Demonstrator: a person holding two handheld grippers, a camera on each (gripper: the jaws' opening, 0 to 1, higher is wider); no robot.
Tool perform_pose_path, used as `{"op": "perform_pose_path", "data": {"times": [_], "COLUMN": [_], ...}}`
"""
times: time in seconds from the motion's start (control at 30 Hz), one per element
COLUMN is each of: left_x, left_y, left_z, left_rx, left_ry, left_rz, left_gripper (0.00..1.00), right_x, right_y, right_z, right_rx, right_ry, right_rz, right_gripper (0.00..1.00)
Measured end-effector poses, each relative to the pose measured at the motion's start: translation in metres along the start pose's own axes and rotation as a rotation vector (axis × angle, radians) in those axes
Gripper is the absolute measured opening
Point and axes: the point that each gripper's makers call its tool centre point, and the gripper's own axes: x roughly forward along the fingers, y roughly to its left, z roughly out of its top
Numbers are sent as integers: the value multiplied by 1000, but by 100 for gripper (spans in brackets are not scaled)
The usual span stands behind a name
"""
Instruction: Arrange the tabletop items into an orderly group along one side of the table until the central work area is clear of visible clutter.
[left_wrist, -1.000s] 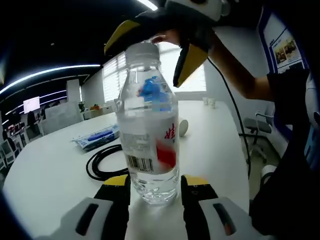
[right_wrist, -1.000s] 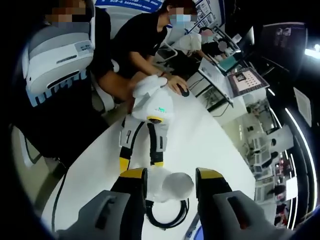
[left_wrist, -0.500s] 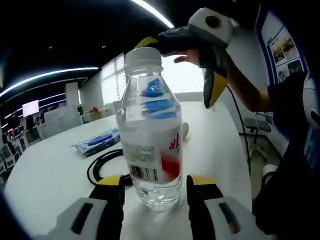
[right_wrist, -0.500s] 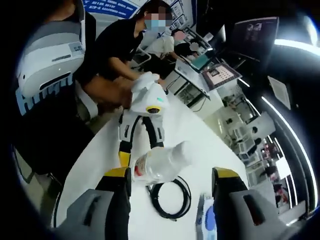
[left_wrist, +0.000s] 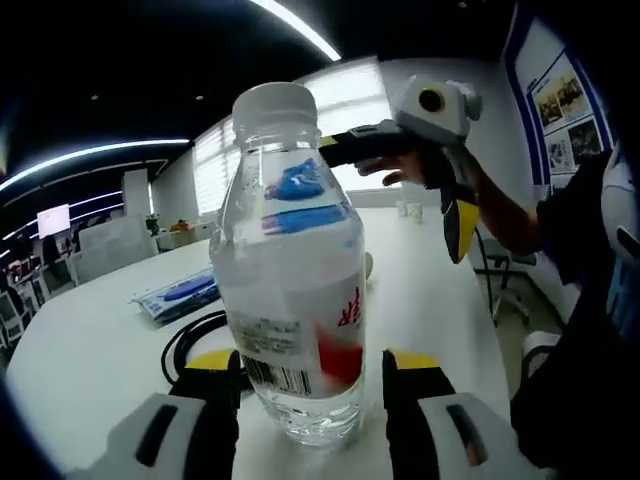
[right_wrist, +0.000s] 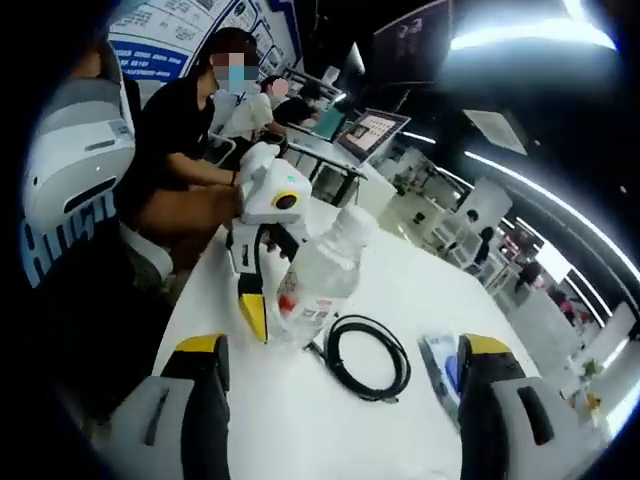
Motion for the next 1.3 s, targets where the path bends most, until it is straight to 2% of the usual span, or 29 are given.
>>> {"op": "perform_pose_path", "data": {"times": [0.07,0.1,0.17,0.27,0.3,0.43,0.53,0.6,0.73,0.93,1.07,1.3], "left_x": [1,0,0,-2,-3,-3,-3,-3,-3,-1,0,-1], "left_y": [2,4,6,6,6,6,6,8,8,7,2,3], "left_z": [2,3,5,6,7,7,8,12,13,13,14,15], "left_rx": [-5,-13,-23,-30,-31,-27,-20,-14,-28,-30,-27,-36], "left_ry": [-19,-31,-51,-69,-74,-74,-77,-99,-109,-113,-121,-136], "left_rz": [7,9,12,1,-3,-3,-7,0,-9,-27,-53,-38], "left_gripper": [56,57,58,61,62,63,59,52,50,50,44,42], "right_x": [-4,-7,-13,-18,-23,-30,-30,-30,-32,-33,-33,-33], "right_y": [0,-1,2,3,1,9,17,20,27,32,32,32], "right_z": [-2,-4,-10,-15,-19,-29,-37,-42,-56,-64,-68,-73], "right_rx": [28,71,116,120,145,171,212,226,303,322,322,342], "right_ry": [-19,-41,-54,-73,-88,-119,-130,-136,-149,-153,-147,-145], "right_rz": [-26,-51,-58,-74,-118,-154,-158,-171,-192,-216,-228,-239], "right_gripper": [98,100,100,100,100,100,100,100,100,100,100,100]}}
